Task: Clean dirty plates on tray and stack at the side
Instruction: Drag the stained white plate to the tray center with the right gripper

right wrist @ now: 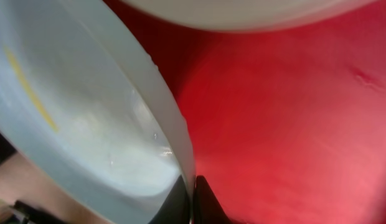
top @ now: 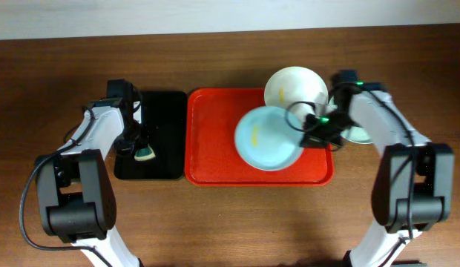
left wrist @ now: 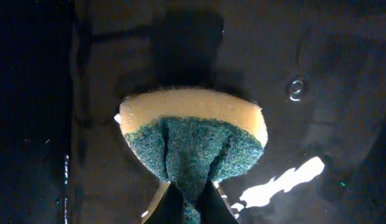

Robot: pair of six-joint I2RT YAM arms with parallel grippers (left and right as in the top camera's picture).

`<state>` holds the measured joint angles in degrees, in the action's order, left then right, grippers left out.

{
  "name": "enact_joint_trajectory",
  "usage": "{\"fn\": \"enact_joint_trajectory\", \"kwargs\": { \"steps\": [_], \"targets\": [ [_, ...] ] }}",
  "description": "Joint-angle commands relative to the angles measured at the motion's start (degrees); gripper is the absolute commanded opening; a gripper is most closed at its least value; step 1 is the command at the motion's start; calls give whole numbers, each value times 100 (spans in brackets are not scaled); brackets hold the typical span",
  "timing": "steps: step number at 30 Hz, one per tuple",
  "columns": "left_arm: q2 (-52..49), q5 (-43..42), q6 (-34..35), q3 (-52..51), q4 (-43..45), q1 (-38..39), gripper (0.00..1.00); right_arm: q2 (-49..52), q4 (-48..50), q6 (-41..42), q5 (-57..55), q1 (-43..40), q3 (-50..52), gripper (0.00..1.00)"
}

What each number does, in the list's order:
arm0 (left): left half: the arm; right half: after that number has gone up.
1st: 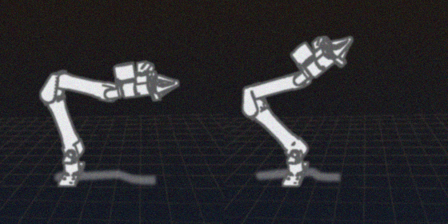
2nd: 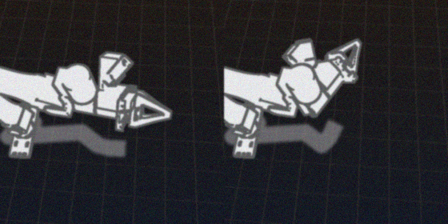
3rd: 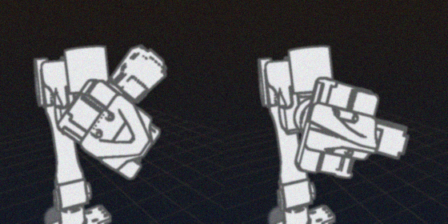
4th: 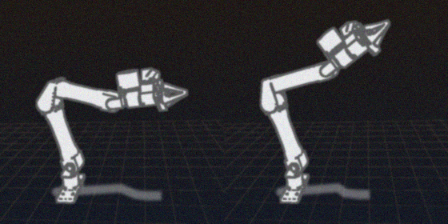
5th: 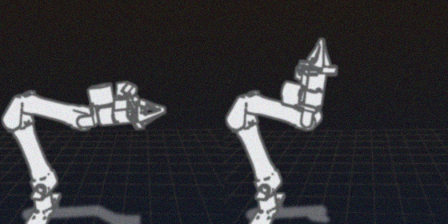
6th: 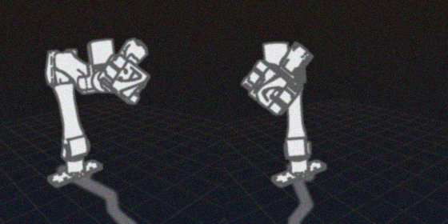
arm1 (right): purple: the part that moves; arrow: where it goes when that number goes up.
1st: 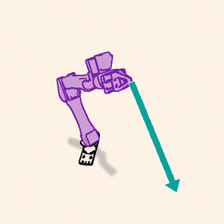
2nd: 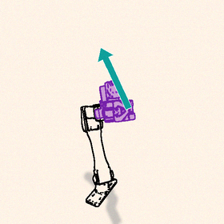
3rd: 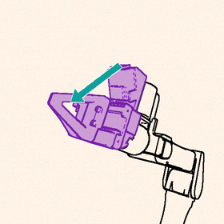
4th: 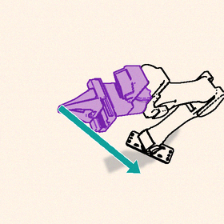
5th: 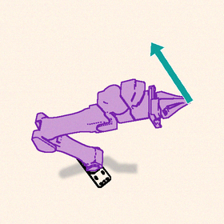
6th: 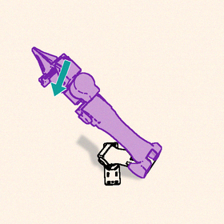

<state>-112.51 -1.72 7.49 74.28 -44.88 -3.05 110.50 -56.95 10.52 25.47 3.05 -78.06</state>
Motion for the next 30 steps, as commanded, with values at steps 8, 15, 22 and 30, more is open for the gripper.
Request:
{"fn": "enact_joint_trajectory", "kwargs": {
  "steps": [8,15,22,30],
  "targets": [
    [-85,-46,-70,66,4,-33,5,-107,1143,1873,-1434,1698,-59,4],
    [-85,-46,-70,66,7,-33,5,-105,1161,1873,-1484,1869,-59,4],
    [-85,-46,-70,66,4,-33,5,-105,1139,1869,-1508,1869,-59,11],
    [-85,-46,-70,66,7,-33,5,-105,1071,1825,-2350,1869,-59,46]
  ]
}}
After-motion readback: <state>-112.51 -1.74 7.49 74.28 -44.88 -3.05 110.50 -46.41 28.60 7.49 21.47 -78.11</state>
